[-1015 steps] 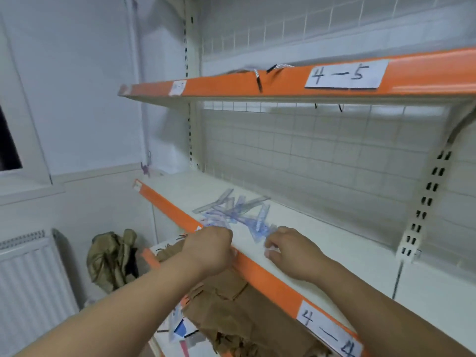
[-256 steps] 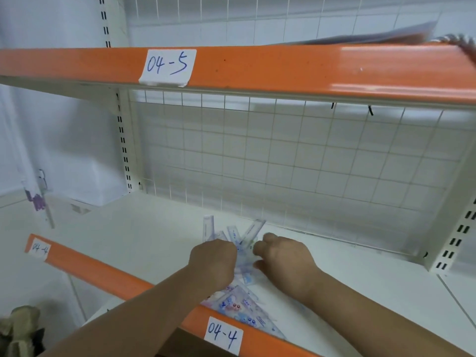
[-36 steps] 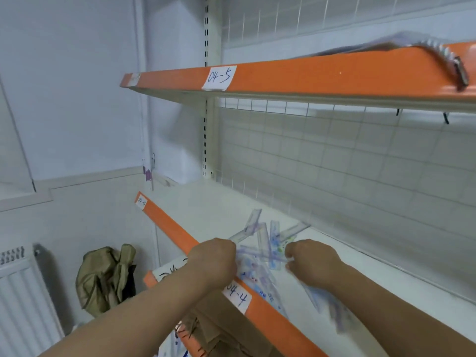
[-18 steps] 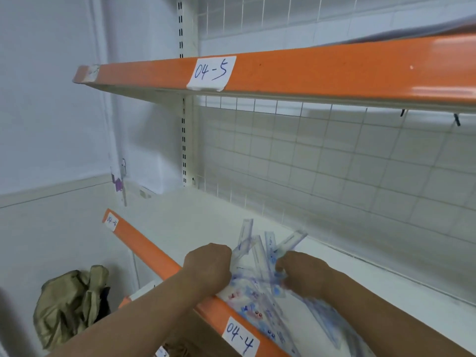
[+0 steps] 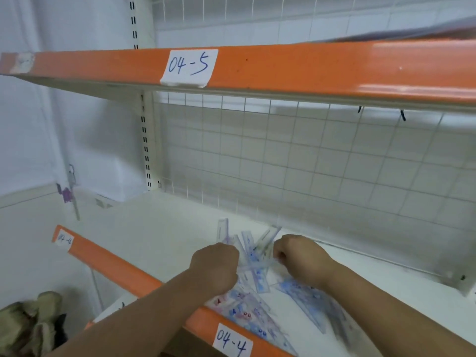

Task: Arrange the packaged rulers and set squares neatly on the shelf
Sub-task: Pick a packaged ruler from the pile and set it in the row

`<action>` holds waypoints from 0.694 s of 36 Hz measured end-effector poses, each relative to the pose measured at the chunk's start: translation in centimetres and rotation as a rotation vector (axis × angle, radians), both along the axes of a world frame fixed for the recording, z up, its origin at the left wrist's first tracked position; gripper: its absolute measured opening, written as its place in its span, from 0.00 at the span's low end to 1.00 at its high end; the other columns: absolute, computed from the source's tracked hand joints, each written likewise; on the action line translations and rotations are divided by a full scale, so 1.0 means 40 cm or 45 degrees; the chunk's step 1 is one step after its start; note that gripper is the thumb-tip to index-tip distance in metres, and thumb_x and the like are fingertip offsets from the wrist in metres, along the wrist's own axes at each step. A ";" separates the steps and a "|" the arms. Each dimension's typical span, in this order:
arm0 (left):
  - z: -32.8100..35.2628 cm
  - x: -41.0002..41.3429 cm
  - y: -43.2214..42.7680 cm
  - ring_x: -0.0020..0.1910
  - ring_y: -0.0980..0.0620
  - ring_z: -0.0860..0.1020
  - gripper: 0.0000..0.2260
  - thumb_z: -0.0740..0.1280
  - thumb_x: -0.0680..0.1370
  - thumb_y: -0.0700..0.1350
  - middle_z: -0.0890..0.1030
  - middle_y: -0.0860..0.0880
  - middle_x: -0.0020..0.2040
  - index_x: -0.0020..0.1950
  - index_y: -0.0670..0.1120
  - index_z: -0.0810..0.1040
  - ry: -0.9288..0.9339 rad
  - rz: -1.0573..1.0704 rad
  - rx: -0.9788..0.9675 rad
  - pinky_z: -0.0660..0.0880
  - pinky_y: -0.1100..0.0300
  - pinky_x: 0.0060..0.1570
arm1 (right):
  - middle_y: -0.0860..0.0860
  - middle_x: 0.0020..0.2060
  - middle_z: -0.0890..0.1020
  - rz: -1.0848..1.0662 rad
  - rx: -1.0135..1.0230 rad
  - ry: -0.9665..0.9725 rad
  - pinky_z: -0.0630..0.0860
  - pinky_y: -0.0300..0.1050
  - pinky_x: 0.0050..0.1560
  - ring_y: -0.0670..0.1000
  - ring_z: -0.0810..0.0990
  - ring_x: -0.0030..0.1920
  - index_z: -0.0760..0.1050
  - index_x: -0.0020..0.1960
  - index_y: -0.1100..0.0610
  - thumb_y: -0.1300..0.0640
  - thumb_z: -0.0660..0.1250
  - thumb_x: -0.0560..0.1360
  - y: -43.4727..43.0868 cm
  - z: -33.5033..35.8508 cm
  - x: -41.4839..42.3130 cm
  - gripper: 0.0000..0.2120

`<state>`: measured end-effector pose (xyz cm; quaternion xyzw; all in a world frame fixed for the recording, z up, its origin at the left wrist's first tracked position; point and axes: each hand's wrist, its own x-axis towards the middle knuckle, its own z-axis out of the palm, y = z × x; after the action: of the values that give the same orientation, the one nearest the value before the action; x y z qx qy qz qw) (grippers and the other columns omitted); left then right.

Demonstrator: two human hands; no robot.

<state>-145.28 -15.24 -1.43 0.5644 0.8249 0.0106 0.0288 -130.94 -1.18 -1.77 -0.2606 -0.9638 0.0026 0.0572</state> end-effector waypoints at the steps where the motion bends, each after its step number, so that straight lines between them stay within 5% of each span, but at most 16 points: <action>1: 0.003 0.003 0.002 0.56 0.48 0.77 0.13 0.65 0.78 0.49 0.78 0.49 0.55 0.60 0.46 0.77 -0.028 -0.032 -0.025 0.69 0.60 0.46 | 0.51 0.50 0.79 -0.022 0.022 0.012 0.62 0.40 0.41 0.49 0.71 0.44 0.77 0.51 0.56 0.68 0.59 0.73 0.000 0.000 0.007 0.13; 7: 0.021 0.027 0.000 0.43 0.54 0.75 0.27 0.72 0.73 0.56 0.77 0.50 0.60 0.68 0.49 0.69 -0.136 -0.194 -0.291 0.69 0.59 0.49 | 0.55 0.49 0.78 -0.007 0.130 0.080 0.67 0.45 0.40 0.54 0.73 0.42 0.77 0.49 0.59 0.68 0.57 0.73 0.003 -0.002 0.029 0.12; 9: 0.014 0.027 0.005 0.49 0.51 0.77 0.24 0.70 0.76 0.51 0.77 0.49 0.59 0.69 0.49 0.68 -0.083 -0.199 -0.252 0.70 0.58 0.49 | 0.55 0.46 0.80 0.151 0.127 0.174 0.72 0.46 0.40 0.57 0.78 0.42 0.78 0.45 0.60 0.67 0.59 0.72 0.011 -0.010 0.037 0.10; 12: 0.000 0.017 0.013 0.58 0.47 0.76 0.24 0.65 0.78 0.43 0.76 0.47 0.61 0.73 0.49 0.64 -0.048 -0.176 -0.158 0.73 0.56 0.54 | 0.49 0.40 0.83 0.346 0.054 0.269 0.71 0.32 0.41 0.49 0.81 0.40 0.80 0.40 0.55 0.65 0.64 0.69 0.005 -0.014 0.040 0.08; 18: -0.002 -0.002 0.016 0.58 0.46 0.76 0.35 0.65 0.78 0.43 0.74 0.46 0.61 0.78 0.59 0.49 -0.050 -0.213 -0.015 0.72 0.55 0.53 | 0.50 0.43 0.84 0.560 -0.262 0.355 0.72 0.26 0.48 0.44 0.80 0.44 0.83 0.44 0.57 0.65 0.69 0.72 -0.056 -0.003 0.014 0.06; 25: -0.007 -0.017 0.013 0.59 0.47 0.76 0.18 0.65 0.79 0.46 0.74 0.47 0.60 0.68 0.56 0.71 0.007 -0.234 0.048 0.69 0.60 0.48 | 0.52 0.46 0.85 0.608 -0.475 0.501 0.77 0.33 0.50 0.44 0.82 0.46 0.84 0.46 0.59 0.65 0.69 0.73 -0.084 0.000 -0.009 0.06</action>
<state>-145.97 -14.71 -1.71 0.6383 0.7693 0.0218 0.0166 -131.28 -4.55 -1.76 -0.0287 -0.9509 0.2419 0.1909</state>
